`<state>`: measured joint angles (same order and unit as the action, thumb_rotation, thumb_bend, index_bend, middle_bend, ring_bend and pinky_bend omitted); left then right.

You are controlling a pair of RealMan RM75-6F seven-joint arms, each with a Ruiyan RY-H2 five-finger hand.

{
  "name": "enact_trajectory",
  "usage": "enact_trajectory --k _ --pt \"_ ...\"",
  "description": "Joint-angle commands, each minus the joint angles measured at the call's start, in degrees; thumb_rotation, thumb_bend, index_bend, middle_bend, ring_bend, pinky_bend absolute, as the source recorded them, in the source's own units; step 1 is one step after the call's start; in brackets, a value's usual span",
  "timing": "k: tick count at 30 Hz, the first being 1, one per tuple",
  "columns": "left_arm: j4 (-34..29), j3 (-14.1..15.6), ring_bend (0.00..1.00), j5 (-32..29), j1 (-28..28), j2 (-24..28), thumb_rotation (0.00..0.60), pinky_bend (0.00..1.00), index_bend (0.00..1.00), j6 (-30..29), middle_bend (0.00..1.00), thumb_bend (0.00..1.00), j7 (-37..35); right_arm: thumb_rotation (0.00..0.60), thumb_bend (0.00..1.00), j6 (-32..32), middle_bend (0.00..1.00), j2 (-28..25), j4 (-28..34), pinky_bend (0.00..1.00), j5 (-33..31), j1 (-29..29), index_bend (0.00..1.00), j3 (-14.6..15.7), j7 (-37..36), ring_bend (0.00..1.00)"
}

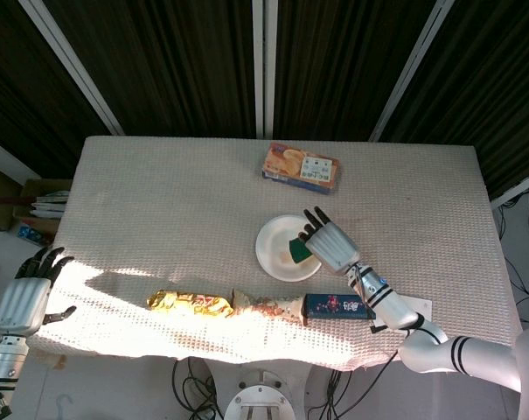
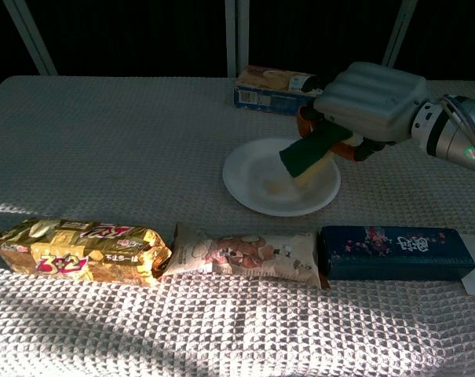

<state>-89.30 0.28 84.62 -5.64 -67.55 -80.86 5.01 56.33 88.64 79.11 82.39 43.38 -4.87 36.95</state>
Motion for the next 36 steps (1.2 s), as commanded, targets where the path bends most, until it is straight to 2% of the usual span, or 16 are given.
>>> enact_trajectory --k 1,13,22,28,36 --pt "0.43 0.12 0.04 -0.06 0.19 -0.20 0.600 0.15 0.20 -0.02 0.09 0.03 -0.48 0.600 0.41 0.76 0.39 2.70 -3.25 0.14 2.18 0.73 0.52 0.95 2.12 0.12" --pt "1.05 0.46 0.04 0.56 0.72 -0.30 0.600 0.15 0.20 -0.59 0.10 0.03 -2.21 0.600 0.47 3.11 0.43 10.40 -13.09 0.13 7.33 0.26 0.64 4.09 1.63 0.20" --pt "1.06 0.41 0.04 0.93 0.88 -0.25 0.600 0.15 0.20 -1.03 0.09 0.03 -2.16 0.600 0.48 9.91 0.46 9.72 -13.30 0.13 8.82 -0.85 0.68 1.11 -1.91 0.23" --pt "0.52 0.45 0.04 1.19 0.96 -0.09 0.600 0.15 0.20 -1.25 0.09 0.03 -2.09 0.600 0.48 8.14 0.46 10.14 -12.27 0.13 9.06 0.01 0.68 1.11 -1.39 0.23" --pt "0.83 0.54 0.04 1.14 0.99 -0.21 0.600 0.15 0.20 -0.91 0.09 0.03 -2.85 0.600 0.49 4.61 0.46 13.09 -16.73 0.11 8.08 -0.50 0.68 3.01 0.12 0.23"
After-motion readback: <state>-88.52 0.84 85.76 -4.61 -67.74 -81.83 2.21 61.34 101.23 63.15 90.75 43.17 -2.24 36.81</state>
